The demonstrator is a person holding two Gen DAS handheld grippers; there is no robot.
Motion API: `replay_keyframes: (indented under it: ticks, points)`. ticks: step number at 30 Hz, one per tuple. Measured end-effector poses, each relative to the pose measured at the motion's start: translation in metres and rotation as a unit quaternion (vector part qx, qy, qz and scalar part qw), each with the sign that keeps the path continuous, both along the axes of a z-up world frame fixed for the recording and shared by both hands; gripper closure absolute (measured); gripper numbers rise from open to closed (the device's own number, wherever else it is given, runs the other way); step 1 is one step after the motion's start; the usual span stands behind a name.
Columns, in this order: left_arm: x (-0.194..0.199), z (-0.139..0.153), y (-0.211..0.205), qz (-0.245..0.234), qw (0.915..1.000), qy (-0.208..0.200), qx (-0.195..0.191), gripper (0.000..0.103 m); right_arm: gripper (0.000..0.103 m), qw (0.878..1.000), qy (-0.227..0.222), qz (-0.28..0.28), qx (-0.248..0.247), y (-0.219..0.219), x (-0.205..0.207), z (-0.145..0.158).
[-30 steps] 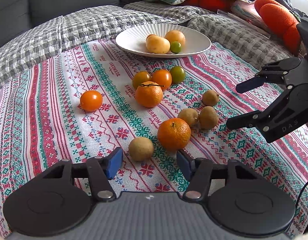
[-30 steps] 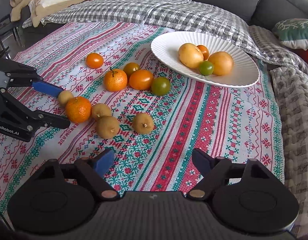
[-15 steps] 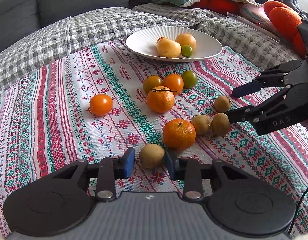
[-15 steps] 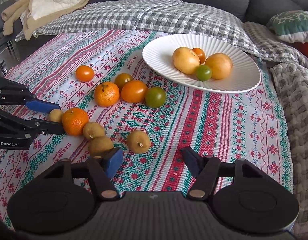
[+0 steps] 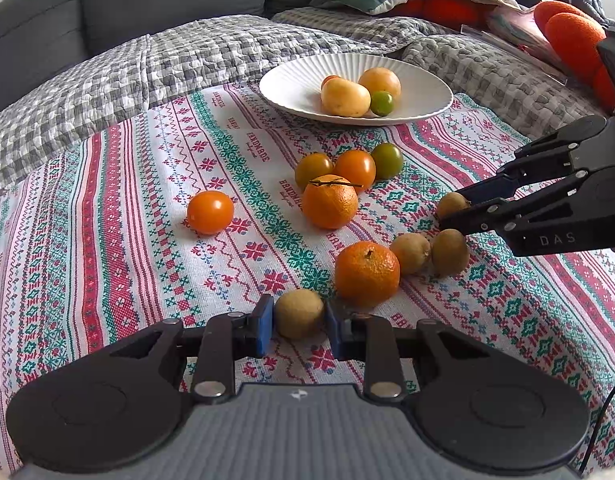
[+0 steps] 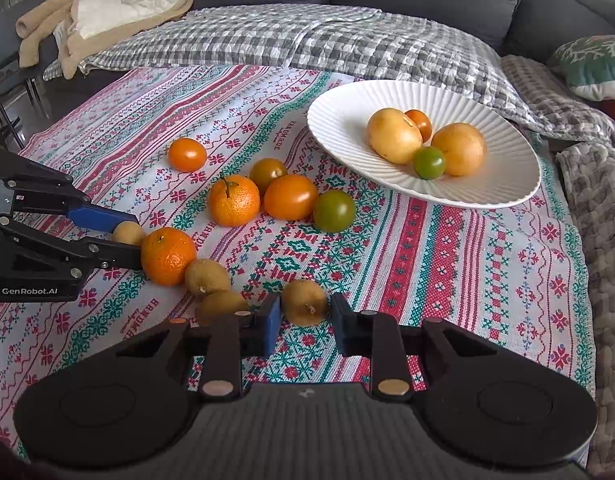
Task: Organize fruits
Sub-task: 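Close the left gripper on a brown kiwi while the right gripper grasps a small brown fruit, then carry the held kiwi and brown fruit over the white plate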
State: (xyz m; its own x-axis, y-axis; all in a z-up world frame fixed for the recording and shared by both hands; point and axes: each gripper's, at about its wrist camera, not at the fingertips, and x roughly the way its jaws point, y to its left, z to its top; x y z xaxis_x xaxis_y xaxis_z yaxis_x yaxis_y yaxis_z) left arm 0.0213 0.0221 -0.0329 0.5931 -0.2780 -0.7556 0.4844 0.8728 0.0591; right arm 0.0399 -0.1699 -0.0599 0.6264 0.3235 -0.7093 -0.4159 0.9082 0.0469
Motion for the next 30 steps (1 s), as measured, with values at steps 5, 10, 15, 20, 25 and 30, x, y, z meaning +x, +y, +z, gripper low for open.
replay_keyframes:
  ticks: [5, 10, 15, 20, 25, 30]
  points:
    - [0.001, 0.001, 0.001, 0.012, 0.9999, 0.004, -0.005, 0.087, 0.080, 1.000, -0.001, -0.001, -0.002, -0.002, -0.001, 0.001]
    - [0.002, 0.004, 0.004, 0.027, 0.9995, 0.007, -0.017, 0.087, 0.081, 1.000, -0.003, -0.019, 0.014, -0.010, -0.001, 0.007]
    - [0.004, 0.012, 0.007, 0.043, 0.9984, 0.005, -0.037, 0.087, 0.080, 0.999, -0.006, -0.035, 0.031, -0.018, 0.000, 0.013]
    - [0.005, 0.019, 0.006, 0.051, 0.9971, 0.002, -0.056, 0.087, 0.080, 0.998, -0.009, -0.049, 0.049, -0.025, 0.001, 0.019]
    - [0.008, 0.027, 0.002, 0.055, 0.9958, -0.002, -0.074, 0.087, 0.080, 0.996, -0.016, -0.064, 0.068, -0.034, 0.002, 0.026]
    - [0.013, 0.038, -0.004, 0.060, 0.9937, -0.013, -0.094, 0.087, 0.080, 0.992, -0.022, -0.086, 0.092, -0.049, 0.007, 0.033]
